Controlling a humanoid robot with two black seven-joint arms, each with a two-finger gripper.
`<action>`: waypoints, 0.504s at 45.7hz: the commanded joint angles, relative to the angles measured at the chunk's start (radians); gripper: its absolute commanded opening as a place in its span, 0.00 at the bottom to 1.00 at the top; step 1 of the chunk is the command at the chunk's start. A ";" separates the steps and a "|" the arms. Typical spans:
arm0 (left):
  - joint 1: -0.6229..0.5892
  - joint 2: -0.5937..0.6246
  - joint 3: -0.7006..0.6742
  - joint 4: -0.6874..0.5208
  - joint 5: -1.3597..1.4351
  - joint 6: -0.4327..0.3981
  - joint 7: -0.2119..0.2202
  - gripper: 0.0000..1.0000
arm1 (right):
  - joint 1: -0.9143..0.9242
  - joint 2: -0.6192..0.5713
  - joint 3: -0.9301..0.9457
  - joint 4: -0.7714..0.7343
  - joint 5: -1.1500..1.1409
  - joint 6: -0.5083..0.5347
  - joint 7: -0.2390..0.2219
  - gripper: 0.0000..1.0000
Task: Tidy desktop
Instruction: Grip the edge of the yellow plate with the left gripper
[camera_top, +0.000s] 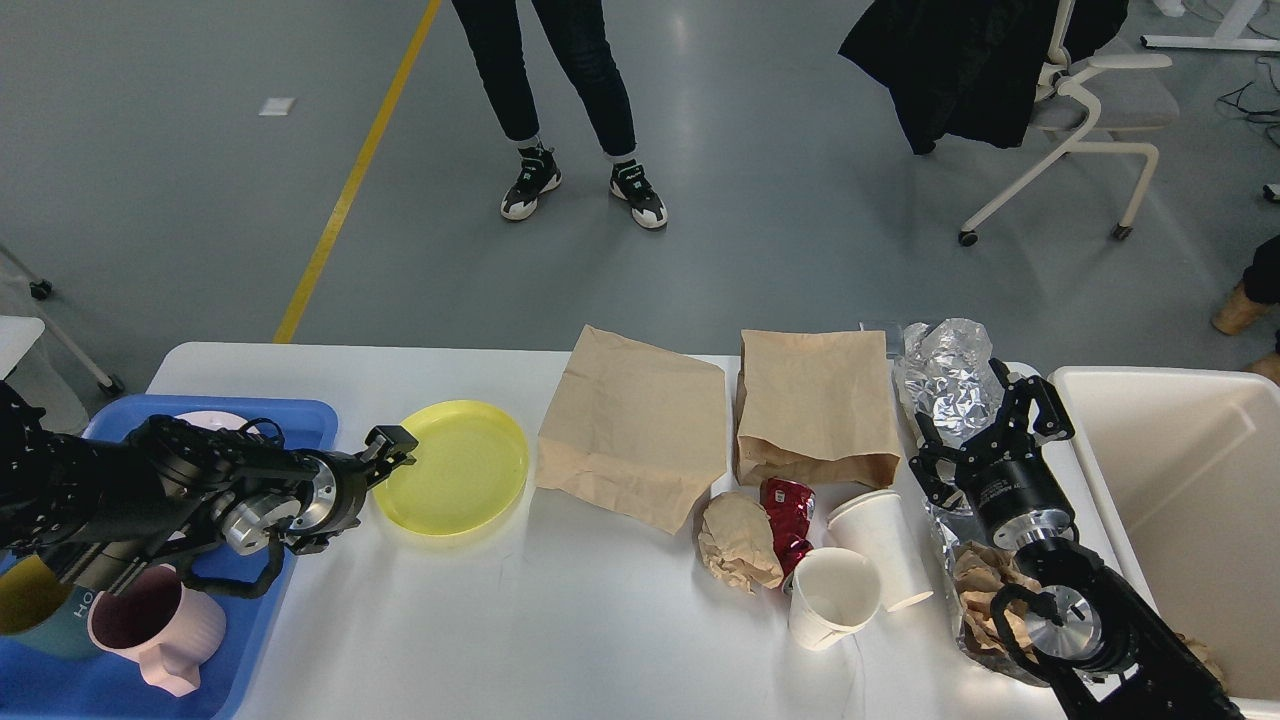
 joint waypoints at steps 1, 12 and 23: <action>0.014 -0.027 -0.012 0.006 0.030 0.005 0.000 0.90 | 0.000 0.000 0.000 0.000 0.000 -0.001 0.001 1.00; 0.052 -0.035 -0.026 0.026 0.027 0.005 0.003 0.85 | 0.000 0.000 0.000 0.000 0.000 -0.001 0.001 1.00; 0.088 -0.021 -0.049 0.049 0.020 -0.002 0.003 0.70 | 0.000 0.000 0.000 0.000 0.000 -0.001 0.001 1.00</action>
